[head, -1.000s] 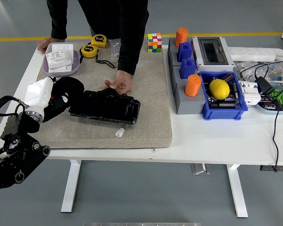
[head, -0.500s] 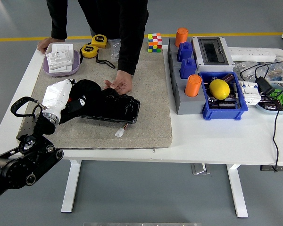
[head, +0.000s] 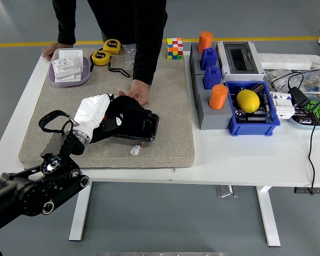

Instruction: Pick the rag up,wipe the panel,place it on the desk

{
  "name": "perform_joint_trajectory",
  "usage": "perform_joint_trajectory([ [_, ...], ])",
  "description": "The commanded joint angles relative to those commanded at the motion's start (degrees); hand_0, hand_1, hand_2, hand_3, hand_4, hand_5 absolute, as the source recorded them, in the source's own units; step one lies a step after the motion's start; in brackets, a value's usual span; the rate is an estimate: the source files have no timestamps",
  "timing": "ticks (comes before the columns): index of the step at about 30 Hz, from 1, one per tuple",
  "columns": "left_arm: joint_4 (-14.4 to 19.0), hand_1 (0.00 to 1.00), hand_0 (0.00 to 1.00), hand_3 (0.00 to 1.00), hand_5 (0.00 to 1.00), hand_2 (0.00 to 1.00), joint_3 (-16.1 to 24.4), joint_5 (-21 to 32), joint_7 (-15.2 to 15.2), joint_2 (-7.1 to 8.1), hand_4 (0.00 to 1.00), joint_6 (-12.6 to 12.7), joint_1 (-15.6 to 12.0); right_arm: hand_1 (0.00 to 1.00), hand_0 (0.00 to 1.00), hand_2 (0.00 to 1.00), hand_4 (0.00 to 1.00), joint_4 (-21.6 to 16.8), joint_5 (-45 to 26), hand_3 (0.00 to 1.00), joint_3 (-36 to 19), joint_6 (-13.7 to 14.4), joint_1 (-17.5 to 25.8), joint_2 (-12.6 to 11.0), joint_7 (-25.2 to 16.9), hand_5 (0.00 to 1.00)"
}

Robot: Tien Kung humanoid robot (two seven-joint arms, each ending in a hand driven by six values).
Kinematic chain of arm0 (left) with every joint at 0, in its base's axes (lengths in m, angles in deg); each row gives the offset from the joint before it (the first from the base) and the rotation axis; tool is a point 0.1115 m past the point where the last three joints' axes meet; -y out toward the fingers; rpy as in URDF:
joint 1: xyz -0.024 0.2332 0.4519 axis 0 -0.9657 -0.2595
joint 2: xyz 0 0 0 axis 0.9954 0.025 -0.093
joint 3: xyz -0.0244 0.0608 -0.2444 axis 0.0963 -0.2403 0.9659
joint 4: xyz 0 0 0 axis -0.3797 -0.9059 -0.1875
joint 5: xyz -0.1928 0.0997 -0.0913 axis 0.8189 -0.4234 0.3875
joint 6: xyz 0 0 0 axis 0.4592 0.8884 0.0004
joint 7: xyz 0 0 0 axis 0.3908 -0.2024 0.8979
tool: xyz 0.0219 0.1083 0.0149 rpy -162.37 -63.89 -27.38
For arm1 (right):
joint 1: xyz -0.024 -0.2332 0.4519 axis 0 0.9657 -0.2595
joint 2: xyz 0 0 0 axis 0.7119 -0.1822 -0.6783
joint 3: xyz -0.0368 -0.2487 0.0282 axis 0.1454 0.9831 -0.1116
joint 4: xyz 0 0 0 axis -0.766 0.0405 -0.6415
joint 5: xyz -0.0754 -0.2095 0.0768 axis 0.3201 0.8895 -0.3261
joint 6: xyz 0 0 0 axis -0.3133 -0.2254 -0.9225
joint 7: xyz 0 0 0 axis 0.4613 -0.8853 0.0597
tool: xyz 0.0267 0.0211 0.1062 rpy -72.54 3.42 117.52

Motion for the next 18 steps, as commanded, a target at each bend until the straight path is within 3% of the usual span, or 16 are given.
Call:
perform_joint_trajectory([
  [18, 1.96, 0.162, 0.276, 0.411, 0.002, 0.507, -5.26, 0.33, 1.24, -2.14, 0.077, -0.19, 1.75, 0.625, 0.737, 0.694, 0.998, 0.13, 0.22, 0.620, -0.16, -0.26, -0.06, -0.07, 0.04, 0.572],
])
